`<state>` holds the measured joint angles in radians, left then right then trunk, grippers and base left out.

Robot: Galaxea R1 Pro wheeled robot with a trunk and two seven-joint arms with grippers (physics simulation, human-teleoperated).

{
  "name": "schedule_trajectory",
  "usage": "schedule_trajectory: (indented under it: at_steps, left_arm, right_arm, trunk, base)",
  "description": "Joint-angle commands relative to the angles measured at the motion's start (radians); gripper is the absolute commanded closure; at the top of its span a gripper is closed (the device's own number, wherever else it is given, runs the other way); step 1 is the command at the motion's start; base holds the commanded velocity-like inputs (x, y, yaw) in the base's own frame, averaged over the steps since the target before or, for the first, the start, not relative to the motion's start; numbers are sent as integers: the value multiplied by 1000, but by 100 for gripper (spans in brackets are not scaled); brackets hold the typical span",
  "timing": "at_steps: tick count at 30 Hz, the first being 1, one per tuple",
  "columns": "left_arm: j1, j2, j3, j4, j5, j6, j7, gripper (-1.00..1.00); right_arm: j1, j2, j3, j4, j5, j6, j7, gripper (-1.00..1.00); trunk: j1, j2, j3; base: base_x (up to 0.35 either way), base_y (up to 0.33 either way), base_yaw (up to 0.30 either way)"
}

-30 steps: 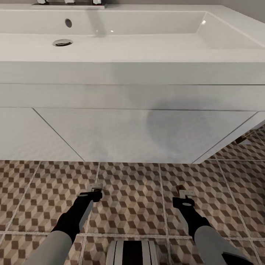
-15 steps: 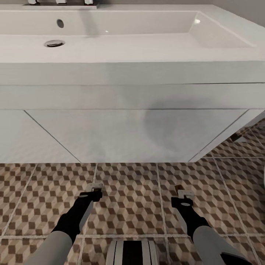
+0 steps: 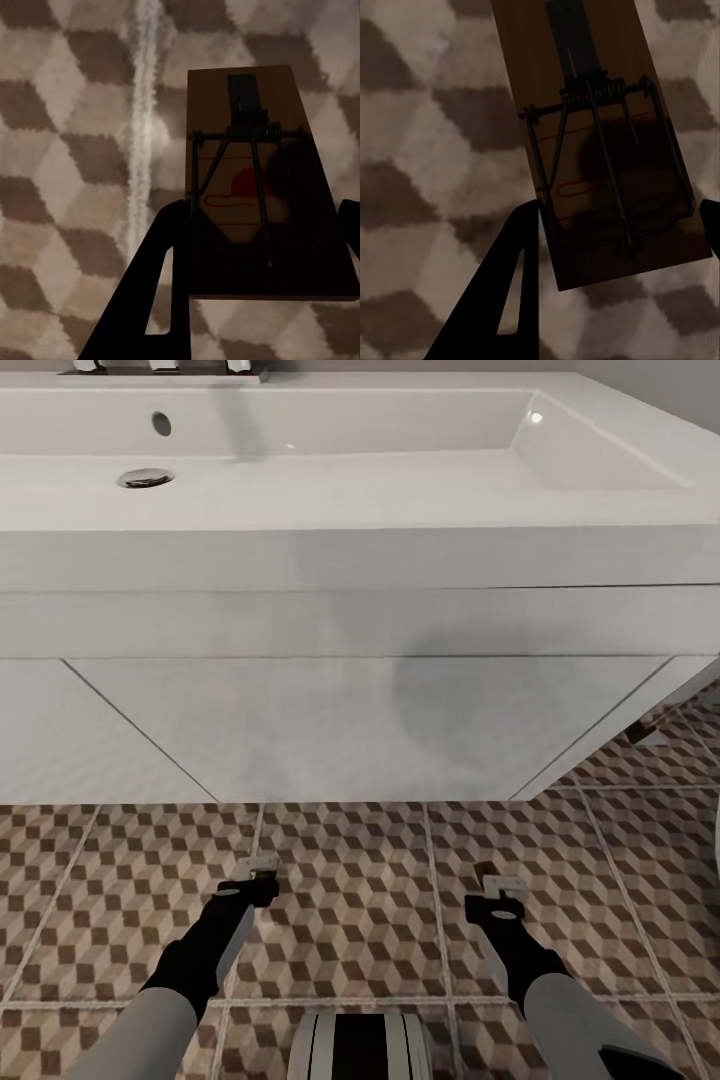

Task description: Take the four mousetraps from the cabinet in the bathroom and place them on the bathroom floor. Make sure all four end up on the same floor surface, and ensure that at least two of them are either under or directly next to the same bathroom sink.

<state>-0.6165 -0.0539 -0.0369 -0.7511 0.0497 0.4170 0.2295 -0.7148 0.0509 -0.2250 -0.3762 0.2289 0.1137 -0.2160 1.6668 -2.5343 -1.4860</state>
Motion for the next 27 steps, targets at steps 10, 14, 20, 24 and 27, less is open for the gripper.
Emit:
schedule_trajectory:
  at_steps: [10, 14, 20, 24, 27]
  left_arm:
    - [0, 2, -3, -1, 4, 4, 9, 100]
    - [0, 1, -3, 0, 5, 5, 8, 100]
    - [0, -2, -4, -1, 4, 5, 8, 100]
    - [0, -3, -4, -11, 4, 4, 9, 100]
    - [0, -3, -4, -18, 7, 5, 19, 100]
  right_arm:
    - [0, 23, -4, -88, 15, 8, -10, 100]
    - [0, 36, -4, -111, 12, -12, -17, 100]
    - [0, 41, -5, -109, 5, -53, -21, 100]
    - [0, 42, -4, -84, 3, -44, -19, 100]
    - [-2, 41, -3, -66, 3, -31, -16, 100]
  trunk:
    - [0, 0, -1]
    - [0, 0, -1]
    - [0, 0, -1]
    - [0, 0, -1]
    - [0, 0, -1]
  base:
    - [0, 0, 0]
    - [0, 0, 0]
    - [0, 0, 0]
    - [0, 0, 0]
    - [0, 0, 0]
